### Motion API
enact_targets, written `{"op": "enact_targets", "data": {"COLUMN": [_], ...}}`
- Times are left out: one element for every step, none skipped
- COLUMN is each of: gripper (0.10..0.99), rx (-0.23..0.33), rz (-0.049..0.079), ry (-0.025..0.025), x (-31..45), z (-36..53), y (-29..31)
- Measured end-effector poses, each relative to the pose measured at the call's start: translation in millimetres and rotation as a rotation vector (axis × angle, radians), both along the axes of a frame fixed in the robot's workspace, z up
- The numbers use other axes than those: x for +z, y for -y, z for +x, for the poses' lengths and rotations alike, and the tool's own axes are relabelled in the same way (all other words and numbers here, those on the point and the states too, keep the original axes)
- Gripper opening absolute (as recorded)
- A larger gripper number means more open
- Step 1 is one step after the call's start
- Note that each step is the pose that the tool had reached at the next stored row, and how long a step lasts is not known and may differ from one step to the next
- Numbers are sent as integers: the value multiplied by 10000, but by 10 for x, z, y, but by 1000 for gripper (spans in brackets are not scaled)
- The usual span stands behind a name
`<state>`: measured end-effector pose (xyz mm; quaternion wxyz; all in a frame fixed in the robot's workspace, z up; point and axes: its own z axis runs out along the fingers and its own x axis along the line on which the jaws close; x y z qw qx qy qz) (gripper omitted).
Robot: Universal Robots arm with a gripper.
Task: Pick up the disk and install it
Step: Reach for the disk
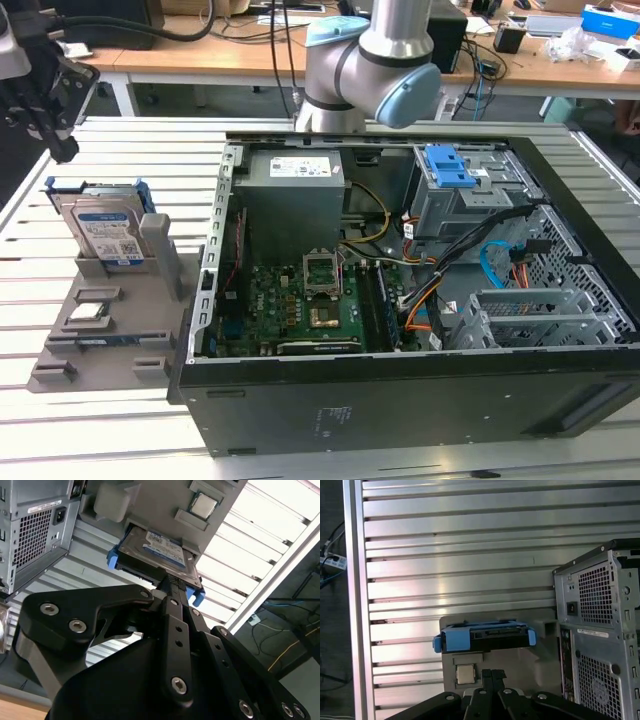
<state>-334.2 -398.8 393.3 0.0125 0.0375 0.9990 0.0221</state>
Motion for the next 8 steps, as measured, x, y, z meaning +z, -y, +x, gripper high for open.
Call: {"op": "enact_targets", "data": {"gripper": [106,106,106,106,106,106,106,106], "rx": [1,1,2,2,2,1,1,1], "rz": [-1,0,-1,0,0,0,0,0], "ry": [0,0,0,1,1,1,0,0], "x": [0,0,0,0,0,0,0,0], "z": [-23,-46,-69,-107,-137,-176,-196,-216], "y": [0,1,1,1,1,0,0,0]}}
